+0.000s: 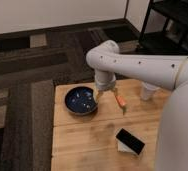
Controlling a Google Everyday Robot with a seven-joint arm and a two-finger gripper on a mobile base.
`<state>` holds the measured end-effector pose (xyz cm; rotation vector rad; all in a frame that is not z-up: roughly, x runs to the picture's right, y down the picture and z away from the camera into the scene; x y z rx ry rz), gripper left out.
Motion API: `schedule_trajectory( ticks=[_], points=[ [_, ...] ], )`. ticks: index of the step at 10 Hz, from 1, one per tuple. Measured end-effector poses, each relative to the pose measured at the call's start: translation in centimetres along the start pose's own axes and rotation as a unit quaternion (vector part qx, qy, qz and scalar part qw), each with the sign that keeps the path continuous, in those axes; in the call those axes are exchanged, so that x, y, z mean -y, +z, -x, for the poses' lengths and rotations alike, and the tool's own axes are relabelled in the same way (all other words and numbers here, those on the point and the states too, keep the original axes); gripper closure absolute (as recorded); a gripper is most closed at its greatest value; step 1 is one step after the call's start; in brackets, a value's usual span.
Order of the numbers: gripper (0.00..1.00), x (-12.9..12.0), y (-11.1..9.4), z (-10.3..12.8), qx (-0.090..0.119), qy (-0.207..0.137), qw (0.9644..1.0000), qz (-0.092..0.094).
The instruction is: Drag the pepper across the table
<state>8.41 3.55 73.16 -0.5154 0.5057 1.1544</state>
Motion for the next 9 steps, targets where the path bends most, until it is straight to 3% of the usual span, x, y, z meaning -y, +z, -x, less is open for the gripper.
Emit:
schedule_trajectory(
  ticks=[3, 7, 9],
  points=[
    [0.35, 1.9, 1.3, -0.1, 0.003, -0.020, 0.9998, 0.004],
    [0.35, 4.1, 3.5, -0.7, -0.002, -0.088, 0.9961, 0.002],
    [0.35, 5.7, 4.3, -0.7, -0.001, -0.089, 0.9960, 0.008]
  ],
)
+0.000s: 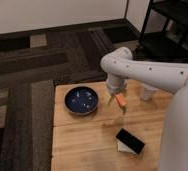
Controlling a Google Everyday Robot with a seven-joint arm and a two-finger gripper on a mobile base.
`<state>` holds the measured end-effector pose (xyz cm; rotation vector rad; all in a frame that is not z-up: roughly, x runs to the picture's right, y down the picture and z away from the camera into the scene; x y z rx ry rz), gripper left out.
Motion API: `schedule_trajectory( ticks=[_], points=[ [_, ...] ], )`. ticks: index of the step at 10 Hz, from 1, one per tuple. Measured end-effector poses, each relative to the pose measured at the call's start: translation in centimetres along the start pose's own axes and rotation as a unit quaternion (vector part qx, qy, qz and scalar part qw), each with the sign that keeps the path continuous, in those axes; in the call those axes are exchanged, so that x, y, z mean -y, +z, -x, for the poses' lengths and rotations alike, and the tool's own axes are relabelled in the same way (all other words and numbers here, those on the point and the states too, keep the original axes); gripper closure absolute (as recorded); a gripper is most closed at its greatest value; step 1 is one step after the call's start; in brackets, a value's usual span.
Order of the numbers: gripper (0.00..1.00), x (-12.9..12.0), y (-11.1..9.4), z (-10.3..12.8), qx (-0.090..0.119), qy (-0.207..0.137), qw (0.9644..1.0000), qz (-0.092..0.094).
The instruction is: Drag the pepper across the table
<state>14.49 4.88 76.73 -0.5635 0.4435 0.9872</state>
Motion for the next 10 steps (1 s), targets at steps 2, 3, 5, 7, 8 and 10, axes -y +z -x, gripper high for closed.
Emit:
schedule_trajectory(
  ticks=[2, 3, 5, 7, 8, 10],
  points=[
    [0.35, 1.7, 0.8, 0.0, 0.004, 0.008, 0.9999, 0.009],
    [0.35, 2.3, 1.5, 0.3, 0.008, 0.010, 0.9998, 0.017],
    [0.35, 3.3, 2.6, 0.4, 0.005, 0.017, 0.9995, 0.025],
    [0.35, 3.8, 3.6, 0.8, 0.004, 0.014, 0.9994, 0.032],
    [0.35, 4.0, 4.0, 1.0, 0.008, 0.011, 0.9993, 0.035],
    [0.35, 4.1, 4.7, 1.5, 0.018, -0.001, 0.9989, 0.043]
  ],
)
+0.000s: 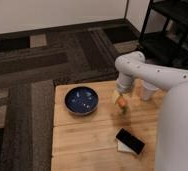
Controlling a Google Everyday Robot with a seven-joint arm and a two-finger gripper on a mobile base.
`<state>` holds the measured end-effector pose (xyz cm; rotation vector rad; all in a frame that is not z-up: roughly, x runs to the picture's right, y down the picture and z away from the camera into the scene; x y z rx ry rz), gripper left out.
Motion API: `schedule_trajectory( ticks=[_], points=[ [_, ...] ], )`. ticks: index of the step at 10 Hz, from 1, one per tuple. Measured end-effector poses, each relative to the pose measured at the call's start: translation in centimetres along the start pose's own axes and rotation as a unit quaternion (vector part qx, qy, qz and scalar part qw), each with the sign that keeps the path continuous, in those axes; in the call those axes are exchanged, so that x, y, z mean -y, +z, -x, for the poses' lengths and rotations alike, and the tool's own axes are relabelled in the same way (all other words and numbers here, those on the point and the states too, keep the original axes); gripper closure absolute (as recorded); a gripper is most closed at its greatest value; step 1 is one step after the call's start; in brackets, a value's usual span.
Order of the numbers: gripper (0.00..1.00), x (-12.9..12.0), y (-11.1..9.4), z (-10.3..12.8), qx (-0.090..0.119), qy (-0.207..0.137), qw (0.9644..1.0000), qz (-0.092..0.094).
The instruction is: Drag the pepper across the table
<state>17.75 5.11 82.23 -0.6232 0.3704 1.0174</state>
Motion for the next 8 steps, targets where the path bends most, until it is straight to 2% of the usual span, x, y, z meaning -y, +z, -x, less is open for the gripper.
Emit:
schedule_trajectory(
  ticks=[4, 8],
  points=[
    [0.35, 0.4, 1.5, -0.1, 0.012, -0.017, 0.9997, 0.015],
    [0.35, 0.5, 3.4, -1.1, 0.008, -0.020, 0.9995, 0.022]
  ],
)
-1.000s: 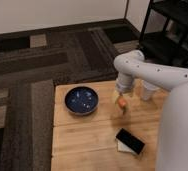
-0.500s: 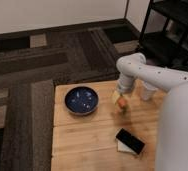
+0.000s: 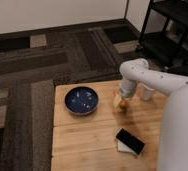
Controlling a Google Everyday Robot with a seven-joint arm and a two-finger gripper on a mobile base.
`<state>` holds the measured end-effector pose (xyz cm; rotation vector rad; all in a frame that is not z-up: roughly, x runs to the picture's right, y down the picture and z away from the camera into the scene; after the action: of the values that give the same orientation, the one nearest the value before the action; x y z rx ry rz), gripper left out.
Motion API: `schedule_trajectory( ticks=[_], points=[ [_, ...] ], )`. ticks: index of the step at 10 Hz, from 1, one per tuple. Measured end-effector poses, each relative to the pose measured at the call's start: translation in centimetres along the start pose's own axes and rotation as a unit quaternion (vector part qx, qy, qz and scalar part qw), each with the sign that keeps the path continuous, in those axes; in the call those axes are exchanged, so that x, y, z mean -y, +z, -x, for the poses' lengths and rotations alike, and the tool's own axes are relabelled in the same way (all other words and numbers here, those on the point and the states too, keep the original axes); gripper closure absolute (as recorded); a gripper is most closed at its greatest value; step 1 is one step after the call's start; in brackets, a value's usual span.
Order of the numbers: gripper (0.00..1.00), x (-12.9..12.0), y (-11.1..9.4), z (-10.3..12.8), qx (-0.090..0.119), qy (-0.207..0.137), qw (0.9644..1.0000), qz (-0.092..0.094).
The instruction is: Drag the pepper across the table
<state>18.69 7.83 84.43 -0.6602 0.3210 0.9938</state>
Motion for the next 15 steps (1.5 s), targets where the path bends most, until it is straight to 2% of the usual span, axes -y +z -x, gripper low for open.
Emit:
schedule_trajectory(
  ticks=[4, 5, 6, 7, 9, 10, 13, 15],
  points=[
    [0.35, -0.1, 1.2, -0.7, -0.013, -0.002, 0.9999, -0.004],
    [0.40, -0.1, 1.3, -0.7, -0.016, -0.001, 0.9998, -0.009],
    [0.52, -0.1, 1.4, -0.7, -0.020, -0.001, 0.9997, -0.015],
    [0.68, -0.3, 1.0, -0.4, -0.022, -0.002, 0.9995, -0.024],
    [0.92, -0.8, 0.1, 0.0, -0.024, -0.004, 0.9992, -0.032],
    [1.00, -1.2, -0.4, 0.1, -0.025, -0.005, 0.9990, -0.037],
    [1.00, -3.5, -1.9, 0.1, -0.043, -0.006, 0.9983, -0.039],
    [1.00, -5.2, -2.1, -0.6, -0.064, -0.007, 0.9973, -0.035]
  ],
)
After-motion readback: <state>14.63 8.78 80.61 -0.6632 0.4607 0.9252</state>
